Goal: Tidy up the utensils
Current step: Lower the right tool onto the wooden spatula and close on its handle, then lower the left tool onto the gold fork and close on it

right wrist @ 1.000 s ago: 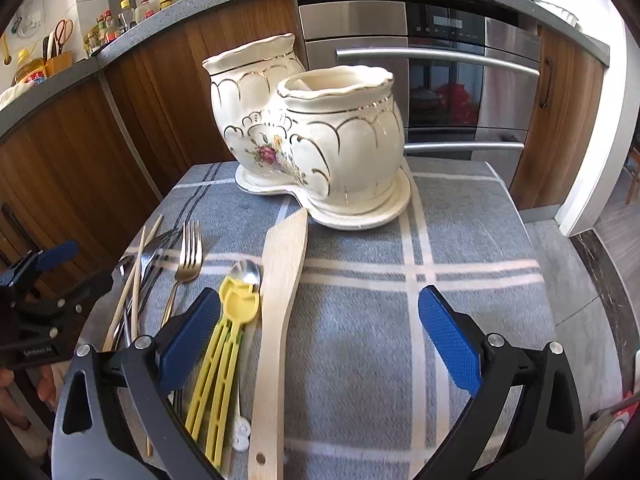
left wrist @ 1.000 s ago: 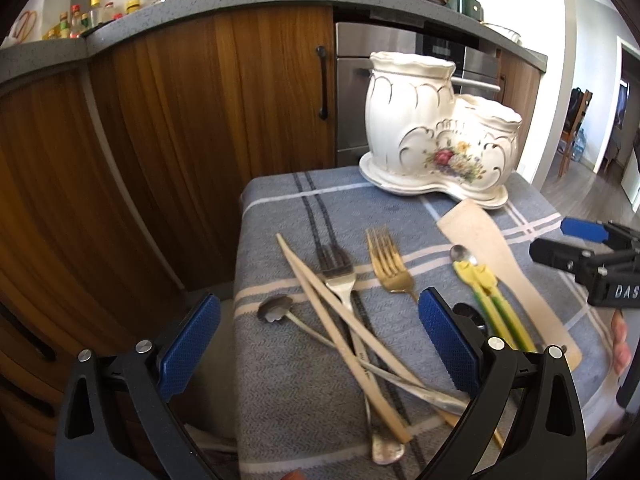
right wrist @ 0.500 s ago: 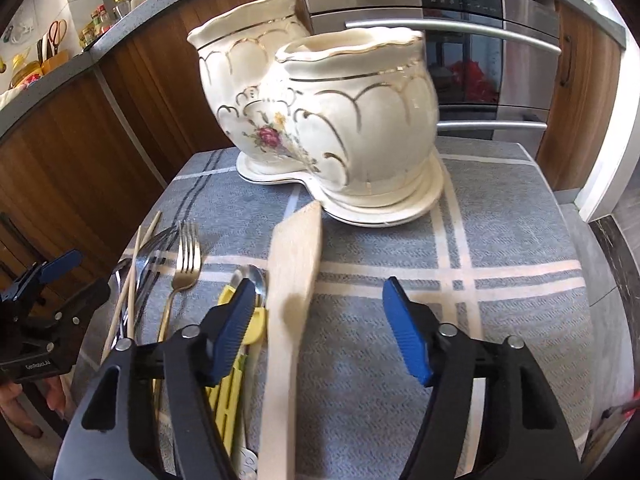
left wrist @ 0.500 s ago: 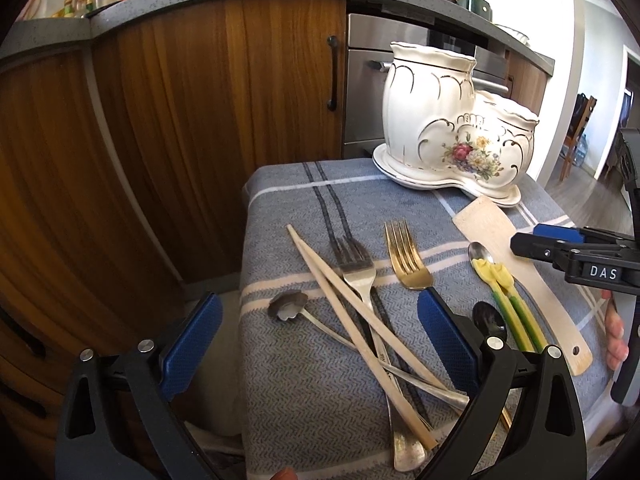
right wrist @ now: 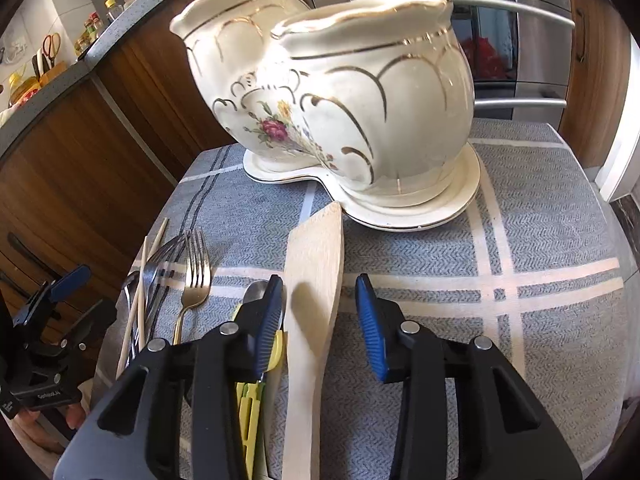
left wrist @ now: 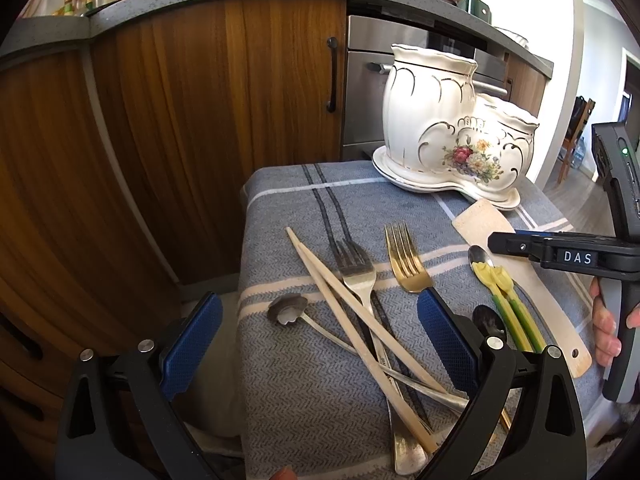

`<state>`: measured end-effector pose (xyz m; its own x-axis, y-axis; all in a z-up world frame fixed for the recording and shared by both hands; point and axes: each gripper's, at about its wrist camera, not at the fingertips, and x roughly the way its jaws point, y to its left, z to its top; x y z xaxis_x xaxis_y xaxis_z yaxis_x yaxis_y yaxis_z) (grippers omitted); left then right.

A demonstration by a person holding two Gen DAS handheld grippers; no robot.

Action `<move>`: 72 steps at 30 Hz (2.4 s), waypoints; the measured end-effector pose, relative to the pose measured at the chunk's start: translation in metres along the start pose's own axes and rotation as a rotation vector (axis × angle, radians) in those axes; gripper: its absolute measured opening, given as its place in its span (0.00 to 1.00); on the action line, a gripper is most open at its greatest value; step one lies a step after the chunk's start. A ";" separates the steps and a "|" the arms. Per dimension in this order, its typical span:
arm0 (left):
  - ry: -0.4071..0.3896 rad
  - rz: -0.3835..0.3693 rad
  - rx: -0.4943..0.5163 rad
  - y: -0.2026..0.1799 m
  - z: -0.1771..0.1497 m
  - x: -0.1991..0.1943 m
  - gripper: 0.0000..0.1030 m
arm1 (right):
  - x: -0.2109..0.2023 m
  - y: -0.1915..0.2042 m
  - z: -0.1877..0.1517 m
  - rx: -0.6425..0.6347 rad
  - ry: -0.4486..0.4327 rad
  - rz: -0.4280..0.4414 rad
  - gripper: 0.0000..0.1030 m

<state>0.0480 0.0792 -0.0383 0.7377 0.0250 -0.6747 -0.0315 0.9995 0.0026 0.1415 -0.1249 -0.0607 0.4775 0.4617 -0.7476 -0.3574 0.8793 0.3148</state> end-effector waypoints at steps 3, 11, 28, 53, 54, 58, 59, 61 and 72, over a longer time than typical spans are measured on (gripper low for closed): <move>0.000 0.004 0.005 -0.001 0.000 0.000 0.95 | 0.000 -0.001 0.000 0.021 -0.001 0.026 0.17; 0.002 -0.010 0.009 -0.003 0.002 0.000 0.95 | -0.017 0.006 0.000 -0.013 -0.052 0.041 0.05; 0.038 -0.181 0.085 -0.028 0.023 0.020 0.91 | -0.052 0.013 -0.013 -0.065 -0.135 0.045 0.05; 0.142 -0.359 0.036 -0.028 0.049 0.089 0.39 | -0.059 0.011 -0.014 -0.051 -0.142 0.053 0.05; 0.151 -0.363 0.037 -0.028 0.048 0.090 0.35 | -0.058 0.011 -0.014 -0.048 -0.140 0.054 0.05; 0.162 -0.365 0.028 -0.028 0.049 0.092 0.22 | -0.058 0.010 -0.014 -0.045 -0.138 0.054 0.05; 0.162 -0.367 0.024 -0.027 0.049 0.092 0.22 | -0.059 0.010 -0.014 -0.045 -0.139 0.054 0.05; 0.155 -0.364 0.024 -0.027 0.049 0.090 0.20 | -0.059 0.010 -0.014 -0.046 -0.140 0.052 0.05; 0.070 -0.366 0.046 -0.028 0.050 0.057 0.02 | -0.069 0.013 -0.014 -0.045 -0.163 0.047 0.05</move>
<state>0.1244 0.0537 -0.0399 0.6464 -0.3337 -0.6861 0.2574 0.9419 -0.2156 0.0930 -0.1475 -0.0128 0.5820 0.5180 -0.6269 -0.4158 0.8521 0.3180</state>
